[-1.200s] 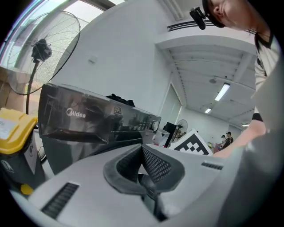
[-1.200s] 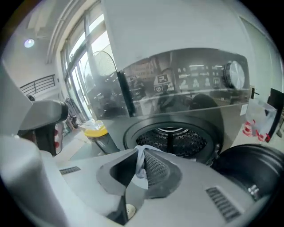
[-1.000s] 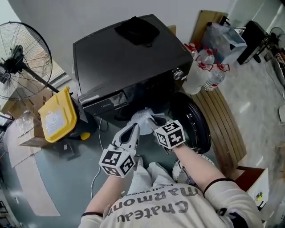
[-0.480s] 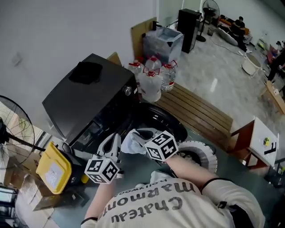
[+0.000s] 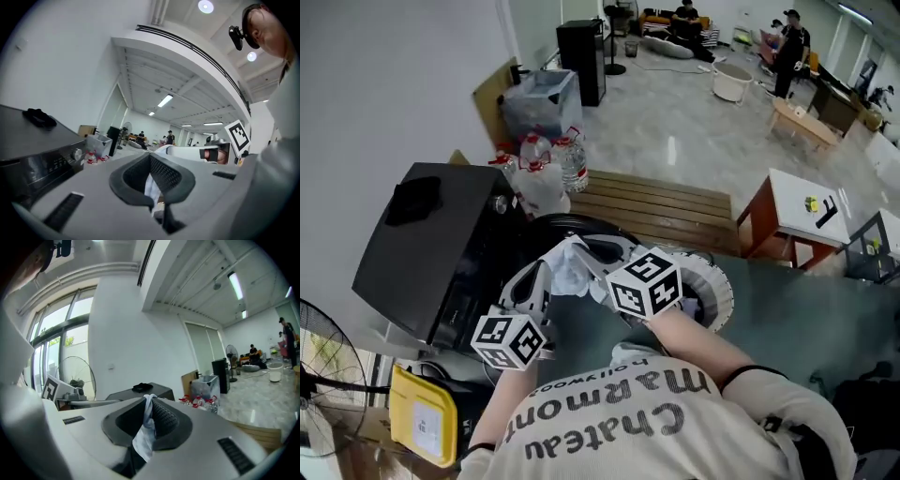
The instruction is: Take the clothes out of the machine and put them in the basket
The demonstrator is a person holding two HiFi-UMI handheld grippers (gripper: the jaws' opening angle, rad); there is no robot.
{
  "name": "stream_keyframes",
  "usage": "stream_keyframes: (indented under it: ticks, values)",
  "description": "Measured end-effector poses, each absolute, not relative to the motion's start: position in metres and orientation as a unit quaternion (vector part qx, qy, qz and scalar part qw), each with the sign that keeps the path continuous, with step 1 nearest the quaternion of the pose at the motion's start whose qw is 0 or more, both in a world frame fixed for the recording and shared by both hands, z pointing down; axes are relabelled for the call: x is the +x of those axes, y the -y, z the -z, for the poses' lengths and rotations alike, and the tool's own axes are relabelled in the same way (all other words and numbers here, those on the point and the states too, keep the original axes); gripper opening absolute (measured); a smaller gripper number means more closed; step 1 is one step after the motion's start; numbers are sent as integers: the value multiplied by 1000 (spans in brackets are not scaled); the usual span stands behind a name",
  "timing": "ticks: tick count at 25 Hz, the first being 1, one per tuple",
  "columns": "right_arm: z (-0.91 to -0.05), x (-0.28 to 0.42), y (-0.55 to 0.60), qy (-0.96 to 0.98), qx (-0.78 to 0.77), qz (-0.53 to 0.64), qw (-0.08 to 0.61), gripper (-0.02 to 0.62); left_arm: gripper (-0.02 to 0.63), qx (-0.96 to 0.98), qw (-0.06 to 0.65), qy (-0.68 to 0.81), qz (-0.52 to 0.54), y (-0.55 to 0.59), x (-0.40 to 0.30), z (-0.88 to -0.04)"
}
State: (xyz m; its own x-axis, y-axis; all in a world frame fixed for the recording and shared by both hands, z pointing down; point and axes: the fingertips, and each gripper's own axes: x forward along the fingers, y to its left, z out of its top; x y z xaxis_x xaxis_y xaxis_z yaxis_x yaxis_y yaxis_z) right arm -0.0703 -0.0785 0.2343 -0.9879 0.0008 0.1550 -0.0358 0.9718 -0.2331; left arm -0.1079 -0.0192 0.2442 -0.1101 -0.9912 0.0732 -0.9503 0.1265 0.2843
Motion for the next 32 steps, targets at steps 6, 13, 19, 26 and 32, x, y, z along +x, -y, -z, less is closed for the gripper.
stream_keyframes:
  ticks: [6, 13, 19, 26, 32]
  values:
    - [-199, -16, 94, 990, 99, -98, 33, 53, 8, 717, 131, 678, 92, 36, -65, -238]
    - [-193, 56, 118, 973, 209, -100, 19, 52, 8, 767, 155, 615, 95, 59, -20, -243]
    - [-199, 114, 145, 951, 285, -117, 15, 54, 8, 801, 174, 566, 83, 85, 23, -257]
    - [-214, 159, 174, 938, 324, -119, 30, 54, 8, 823, 186, 532, 78, 126, 61, -267]
    - [-221, 190, 208, 934, 335, -112, 51, 54, 8, 832, 185, 518, 76, 170, 96, -264]
